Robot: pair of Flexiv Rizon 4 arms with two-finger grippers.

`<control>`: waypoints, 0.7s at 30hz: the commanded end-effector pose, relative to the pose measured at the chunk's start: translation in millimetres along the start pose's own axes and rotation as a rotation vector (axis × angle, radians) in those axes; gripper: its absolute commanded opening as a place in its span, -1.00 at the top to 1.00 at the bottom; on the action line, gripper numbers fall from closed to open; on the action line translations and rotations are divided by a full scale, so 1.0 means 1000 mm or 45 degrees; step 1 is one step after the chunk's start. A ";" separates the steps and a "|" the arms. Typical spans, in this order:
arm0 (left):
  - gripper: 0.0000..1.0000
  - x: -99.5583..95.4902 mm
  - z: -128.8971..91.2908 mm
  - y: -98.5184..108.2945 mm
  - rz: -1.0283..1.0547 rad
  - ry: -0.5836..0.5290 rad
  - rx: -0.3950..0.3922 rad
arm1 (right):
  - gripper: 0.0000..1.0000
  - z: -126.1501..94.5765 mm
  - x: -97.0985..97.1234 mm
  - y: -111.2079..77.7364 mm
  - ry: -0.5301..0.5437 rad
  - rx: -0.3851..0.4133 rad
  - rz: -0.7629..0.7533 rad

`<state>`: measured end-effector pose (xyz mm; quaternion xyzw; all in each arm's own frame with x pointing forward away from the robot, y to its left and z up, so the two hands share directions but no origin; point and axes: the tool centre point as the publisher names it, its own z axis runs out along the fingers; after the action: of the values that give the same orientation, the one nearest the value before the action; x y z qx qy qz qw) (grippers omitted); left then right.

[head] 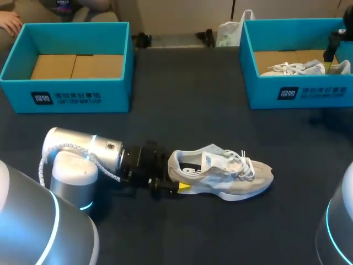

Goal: Take the shoe out of the shoebox, open the shoe tongue, remove and reinsert the insole, then place the shoe into the shoebox

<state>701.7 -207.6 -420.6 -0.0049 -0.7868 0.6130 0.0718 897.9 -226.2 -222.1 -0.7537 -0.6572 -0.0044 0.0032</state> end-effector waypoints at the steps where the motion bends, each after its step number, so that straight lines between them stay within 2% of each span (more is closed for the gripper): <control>1: 1.00 0.000 -0.001 0.000 0.000 -0.001 0.001 | -1.00 0.000 0.000 -0.001 0.000 -0.002 0.000; 2: 1.00 0.000 -0.001 0.000 0.000 -0.001 0.001 | -1.00 0.000 0.000 -0.001 0.000 -0.002 0.000; 5: 1.00 0.000 -0.001 0.000 0.000 -0.001 0.001 | -1.00 0.002 0.022 -0.015 0.001 0.027 0.054; 8: 1.00 0.000 -0.001 0.000 0.000 -0.001 0.001 | -1.00 0.009 0.045 -0.041 0.016 0.031 0.061; 15: 1.00 0.000 -0.001 0.000 0.000 -0.001 0.001 | -1.00 0.010 0.091 -0.102 -0.008 -0.046 0.118; 18: 1.00 0.000 -0.001 0.000 0.000 -0.001 0.001 | -1.00 0.011 0.111 -0.126 0.002 -0.028 0.172; 19: 1.00 0.000 -0.001 0.000 0.000 -0.001 0.001 | -1.00 0.011 0.118 -0.132 0.013 -0.030 0.140; 21: 1.00 0.000 -0.001 0.000 0.000 -0.001 0.001 | -1.00 0.011 0.118 -0.132 0.013 -0.030 0.140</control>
<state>701.9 -207.5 -420.5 -0.0050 -0.7867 0.6131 0.0719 804.2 -94.5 -231.5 -0.7872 -0.6161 0.0076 0.0261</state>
